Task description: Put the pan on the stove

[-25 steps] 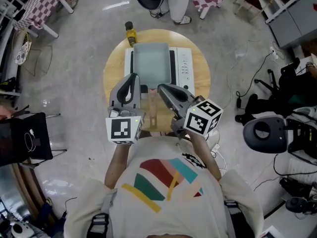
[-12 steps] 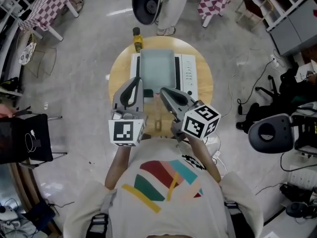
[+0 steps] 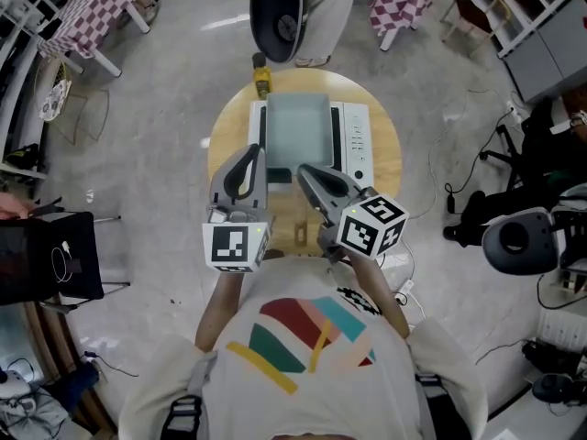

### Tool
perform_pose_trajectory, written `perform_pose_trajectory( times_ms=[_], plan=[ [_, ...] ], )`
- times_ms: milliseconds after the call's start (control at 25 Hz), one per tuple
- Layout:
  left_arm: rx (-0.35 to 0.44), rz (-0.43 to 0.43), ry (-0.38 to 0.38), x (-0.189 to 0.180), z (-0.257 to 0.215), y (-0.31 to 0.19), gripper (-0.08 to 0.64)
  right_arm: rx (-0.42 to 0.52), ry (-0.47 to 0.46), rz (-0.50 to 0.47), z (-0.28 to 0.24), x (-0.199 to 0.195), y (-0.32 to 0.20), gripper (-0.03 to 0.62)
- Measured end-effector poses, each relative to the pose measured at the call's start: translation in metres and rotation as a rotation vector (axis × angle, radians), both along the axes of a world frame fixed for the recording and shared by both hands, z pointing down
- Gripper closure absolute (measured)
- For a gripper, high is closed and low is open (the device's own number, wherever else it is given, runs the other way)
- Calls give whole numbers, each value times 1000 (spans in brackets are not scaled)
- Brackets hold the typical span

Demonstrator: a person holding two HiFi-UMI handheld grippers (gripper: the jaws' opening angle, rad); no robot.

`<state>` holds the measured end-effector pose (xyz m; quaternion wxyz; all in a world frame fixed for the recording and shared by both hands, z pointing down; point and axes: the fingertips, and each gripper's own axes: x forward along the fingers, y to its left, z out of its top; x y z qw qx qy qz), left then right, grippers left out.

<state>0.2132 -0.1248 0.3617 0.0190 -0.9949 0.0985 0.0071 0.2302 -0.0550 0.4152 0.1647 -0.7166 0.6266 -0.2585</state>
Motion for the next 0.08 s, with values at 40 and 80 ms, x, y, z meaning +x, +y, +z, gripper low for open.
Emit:
perform_pose_trajectory(
  times_ms=[40, 80],
  plan=[
    [1, 0, 0, 0, 0, -1, 548, -2, -2, 1, 1, 0, -1, 592],
    [1, 0, -1, 0, 0, -1, 548, -4, -5, 1, 2, 0, -1, 592]
  ],
)
